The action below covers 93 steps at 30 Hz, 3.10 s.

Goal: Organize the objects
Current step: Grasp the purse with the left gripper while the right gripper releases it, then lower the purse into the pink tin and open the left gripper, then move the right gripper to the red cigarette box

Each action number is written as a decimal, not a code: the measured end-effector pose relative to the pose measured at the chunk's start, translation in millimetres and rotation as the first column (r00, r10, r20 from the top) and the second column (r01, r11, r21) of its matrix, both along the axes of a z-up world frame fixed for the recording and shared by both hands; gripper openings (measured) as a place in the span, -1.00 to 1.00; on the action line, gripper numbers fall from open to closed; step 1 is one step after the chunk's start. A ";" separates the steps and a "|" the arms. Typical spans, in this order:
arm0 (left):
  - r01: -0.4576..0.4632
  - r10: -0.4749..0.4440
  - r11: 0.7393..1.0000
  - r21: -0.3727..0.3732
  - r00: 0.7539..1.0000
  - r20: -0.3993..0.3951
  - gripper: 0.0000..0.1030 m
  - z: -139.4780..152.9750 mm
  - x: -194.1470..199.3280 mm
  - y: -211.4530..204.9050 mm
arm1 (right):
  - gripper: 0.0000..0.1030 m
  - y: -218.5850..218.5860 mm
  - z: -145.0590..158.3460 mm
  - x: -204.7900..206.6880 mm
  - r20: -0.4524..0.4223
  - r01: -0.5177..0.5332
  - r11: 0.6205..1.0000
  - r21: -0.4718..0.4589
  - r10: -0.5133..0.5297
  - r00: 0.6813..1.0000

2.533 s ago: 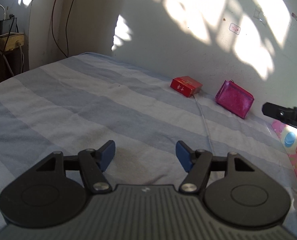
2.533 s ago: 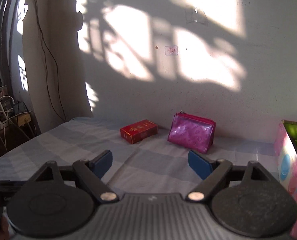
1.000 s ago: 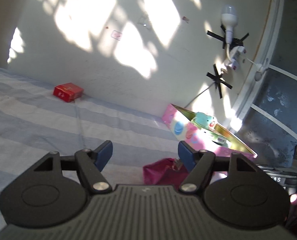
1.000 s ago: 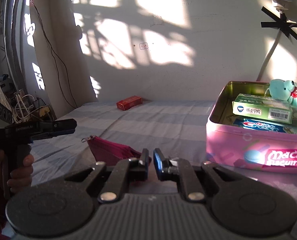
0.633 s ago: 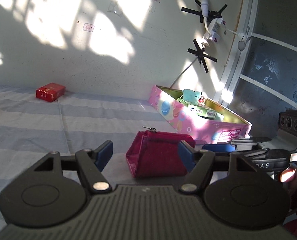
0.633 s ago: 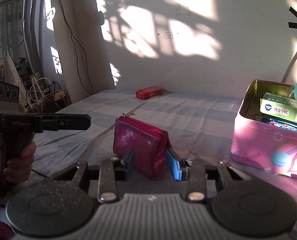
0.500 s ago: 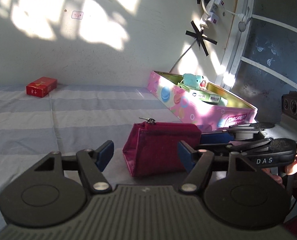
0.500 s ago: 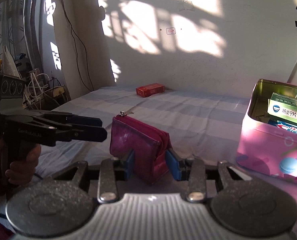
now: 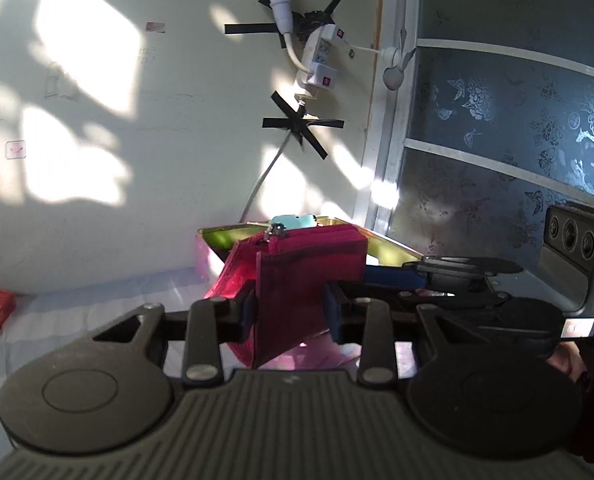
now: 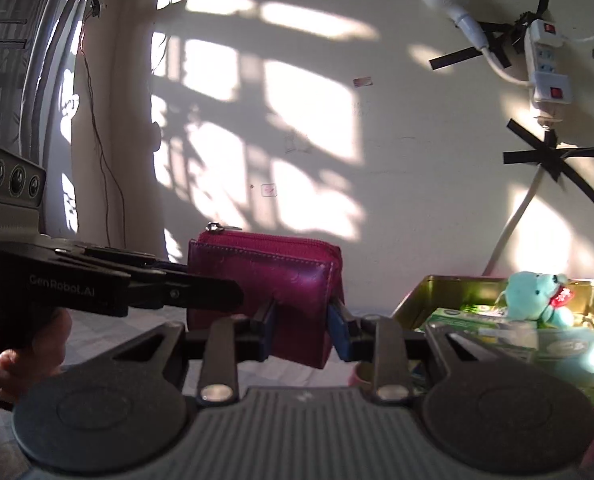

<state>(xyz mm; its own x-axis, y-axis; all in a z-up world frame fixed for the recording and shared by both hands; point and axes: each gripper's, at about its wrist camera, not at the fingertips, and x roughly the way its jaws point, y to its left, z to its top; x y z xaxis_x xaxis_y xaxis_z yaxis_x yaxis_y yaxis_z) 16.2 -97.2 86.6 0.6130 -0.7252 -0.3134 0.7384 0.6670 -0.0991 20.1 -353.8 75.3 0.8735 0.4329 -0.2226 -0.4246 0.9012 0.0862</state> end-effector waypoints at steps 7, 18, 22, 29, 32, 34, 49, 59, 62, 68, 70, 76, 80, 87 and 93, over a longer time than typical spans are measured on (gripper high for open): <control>0.108 -0.091 0.987 0.121 0.987 -0.134 -0.27 -20.2 34.4 -112.9 | -0.45 -78.1 -11.5 24.0 -0.067 0.181 0.981 -0.067 -0.185 0.980; 0.012 0.037 0.940 0.340 0.990 -0.136 -0.09 -39.4 79.6 -211.4 | -0.38 -121.9 -37.7 91.7 -0.122 0.370 0.907 -0.200 -0.398 0.909; -0.132 0.146 0.941 0.313 0.989 -0.021 0.05 -28.0 78.3 -207.6 | -0.07 -129.0 -38.7 90.3 -0.036 0.499 0.854 -0.144 -0.509 0.860; -0.111 0.121 0.968 0.225 0.992 -0.030 0.06 -15.0 47.2 -176.2 | -0.07 -132.2 -34.4 61.1 -0.037 0.491 0.871 0.008 -0.490 0.871; -0.114 0.128 0.969 0.218 0.991 -0.050 0.06 -14.1 28.7 -154.9 | -0.03 -132.8 -33.3 48.3 -0.037 0.477 0.875 0.086 -0.476 0.879; -0.130 0.144 0.965 0.228 0.989 -0.045 0.06 -15.6 15.5 -137.5 | -0.01 -132.4 -35.4 39.3 -0.043 0.472 0.871 0.137 -0.471 0.881; -0.339 0.395 0.902 0.268 0.899 -0.189 0.08 -83.5 -1.1 24.6 | 0.11 -36.7 -30.7 17.4 -0.066 0.176 0.970 0.166 -0.167 0.984; -0.664 0.706 0.705 0.250 0.692 -0.152 0.08 -99.8 16.8 136.5 | 0.18 89.4 -56.4 40.9 -0.234 -0.140 0.990 -0.015 0.133 0.963; -0.672 0.700 0.714 0.196 0.687 -0.192 0.17 -99.8 16.1 146.8 | 0.22 110.9 -71.0 52.8 -0.316 -0.168 0.983 -0.078 0.135 0.939; -0.657 0.688 0.725 0.207 0.703 -0.182 0.18 -102.1 16.2 137.8 | 0.49 114.2 -85.4 70.5 -0.422 -0.161 0.984 -0.077 0.114 0.899; -0.656 0.687 0.726 0.206 0.703 -0.183 0.19 -102.1 15.5 137.1 | 0.56 118.4 -85.9 71.2 -0.419 -0.167 0.981 -0.099 0.111 0.901; -0.651 0.681 0.732 0.199 0.707 -0.192 0.22 -103.0 18.0 140.5 | 0.63 125.1 -85.5 71.7 -0.413 -0.174 0.975 -0.141 0.102 0.905; -0.650 0.680 0.733 0.198 0.708 -0.194 0.25 -103.1 18.2 140.4 | 0.62 125.4 -85.8 71.1 -0.408 -0.163 0.975 -0.152 0.088 0.909; -0.660 0.690 0.723 0.204 0.699 -0.186 0.25 -102.9 16.4 138.7 | 0.62 129.8 -87.1 68.8 -0.392 -0.133 0.970 -0.204 0.044 0.919; -0.667 0.699 0.714 0.210 0.693 -0.177 0.26 -102.8 13.5 138.5 | 0.60 126.9 -87.5 65.9 -0.382 -0.075 0.971 -0.225 -0.017 0.924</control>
<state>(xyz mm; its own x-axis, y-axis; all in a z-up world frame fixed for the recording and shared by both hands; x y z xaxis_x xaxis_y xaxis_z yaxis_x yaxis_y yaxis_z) 29.7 41.3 -16.2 0.8231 -0.0808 -0.5621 0.0392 0.9956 -0.0856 86.0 -226.9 -12.2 0.6911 0.3530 -0.6306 -0.4281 0.9030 0.0364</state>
